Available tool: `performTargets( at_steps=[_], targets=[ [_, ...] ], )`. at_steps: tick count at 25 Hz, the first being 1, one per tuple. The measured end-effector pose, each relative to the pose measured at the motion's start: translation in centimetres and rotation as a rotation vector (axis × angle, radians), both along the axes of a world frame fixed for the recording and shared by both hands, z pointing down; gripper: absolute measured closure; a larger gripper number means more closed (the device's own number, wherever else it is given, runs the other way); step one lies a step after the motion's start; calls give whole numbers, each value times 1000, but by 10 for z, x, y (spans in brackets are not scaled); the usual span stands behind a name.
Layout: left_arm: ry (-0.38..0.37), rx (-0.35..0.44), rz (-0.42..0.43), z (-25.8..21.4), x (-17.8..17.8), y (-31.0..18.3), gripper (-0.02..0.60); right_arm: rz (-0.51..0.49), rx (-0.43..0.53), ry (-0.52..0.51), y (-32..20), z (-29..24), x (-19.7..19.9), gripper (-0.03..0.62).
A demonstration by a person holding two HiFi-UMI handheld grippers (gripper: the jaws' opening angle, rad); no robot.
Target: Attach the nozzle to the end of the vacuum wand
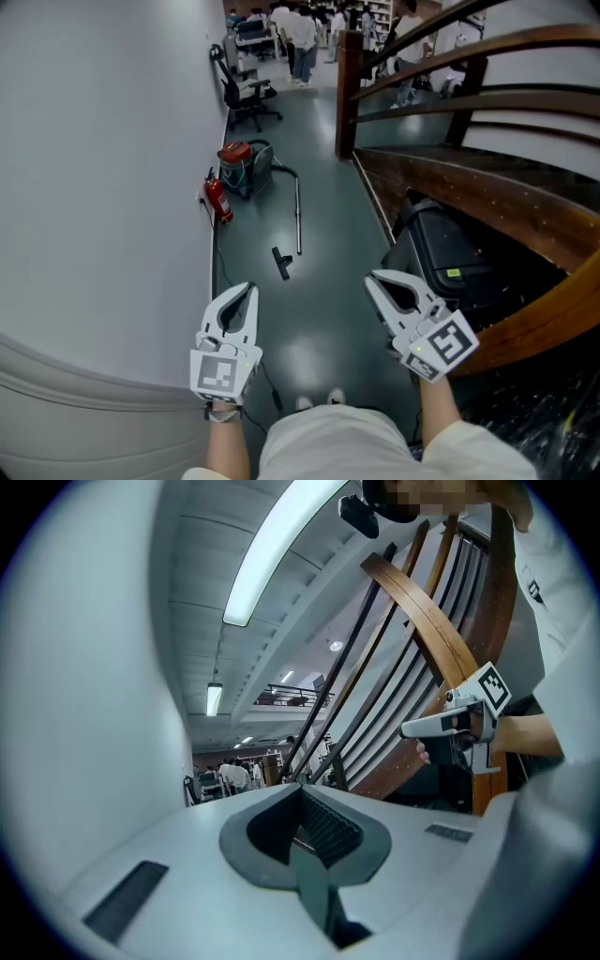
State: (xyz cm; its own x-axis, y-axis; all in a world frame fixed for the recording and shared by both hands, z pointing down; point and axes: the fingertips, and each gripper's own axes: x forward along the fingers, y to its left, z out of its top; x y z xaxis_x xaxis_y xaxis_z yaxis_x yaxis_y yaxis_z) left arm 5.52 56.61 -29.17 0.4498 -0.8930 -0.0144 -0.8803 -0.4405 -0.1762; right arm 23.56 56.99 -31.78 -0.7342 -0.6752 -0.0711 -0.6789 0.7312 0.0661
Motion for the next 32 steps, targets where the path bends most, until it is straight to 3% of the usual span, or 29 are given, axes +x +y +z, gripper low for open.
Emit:
performTargets(
  at_steps=[16, 32],
  targets=[
    [14, -14, -2, 4, 6, -19, 581, -16, 24, 9, -22, 5, 2, 565],
    [18, -30, -17, 9, 29, -32, 581, -125, 27, -41, -29, 2, 16, 565]
  ],
)
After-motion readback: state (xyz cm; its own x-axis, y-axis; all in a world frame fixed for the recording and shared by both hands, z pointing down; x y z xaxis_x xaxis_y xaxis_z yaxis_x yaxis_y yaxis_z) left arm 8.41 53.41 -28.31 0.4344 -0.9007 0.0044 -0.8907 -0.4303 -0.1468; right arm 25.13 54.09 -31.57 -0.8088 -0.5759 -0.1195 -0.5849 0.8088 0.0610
